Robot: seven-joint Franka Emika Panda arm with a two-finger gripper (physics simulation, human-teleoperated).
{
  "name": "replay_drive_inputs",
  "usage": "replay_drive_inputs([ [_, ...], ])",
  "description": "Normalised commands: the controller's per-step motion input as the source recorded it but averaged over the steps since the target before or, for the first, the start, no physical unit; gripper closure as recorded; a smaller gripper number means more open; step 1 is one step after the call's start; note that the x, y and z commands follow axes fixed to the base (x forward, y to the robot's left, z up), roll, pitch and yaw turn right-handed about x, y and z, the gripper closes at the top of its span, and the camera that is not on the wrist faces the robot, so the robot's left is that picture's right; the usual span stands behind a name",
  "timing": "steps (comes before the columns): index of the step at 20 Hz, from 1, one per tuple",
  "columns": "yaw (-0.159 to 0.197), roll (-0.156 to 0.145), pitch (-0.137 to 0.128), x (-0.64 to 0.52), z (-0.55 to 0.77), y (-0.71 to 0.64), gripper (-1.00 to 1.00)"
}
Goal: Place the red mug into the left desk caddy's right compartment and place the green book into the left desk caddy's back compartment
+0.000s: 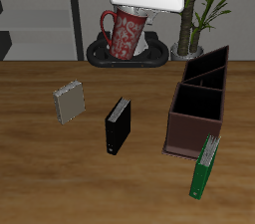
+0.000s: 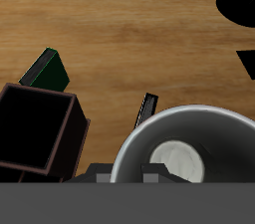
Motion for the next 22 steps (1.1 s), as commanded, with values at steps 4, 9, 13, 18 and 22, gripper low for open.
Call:
replay_drive_inputs([
  [4, 0.05, 0.035, -0.019, 0.04, 0.08, 0.54, 1.0],
  [9, 0.08, 0.075, -0.003, 0.18, -0.02, 0.53, 1.0],
  [13, 0.022, 0.014, 0.027, 0.18, -0.11, 0.24, 1.0],
  [18, 0.048, 0.039, 0.024, 0.17, -0.19, 0.42, 1.0],
  [22, 0.041, 0.01, 0.025, 0.12, -0.14, 0.22, 1.0],
])
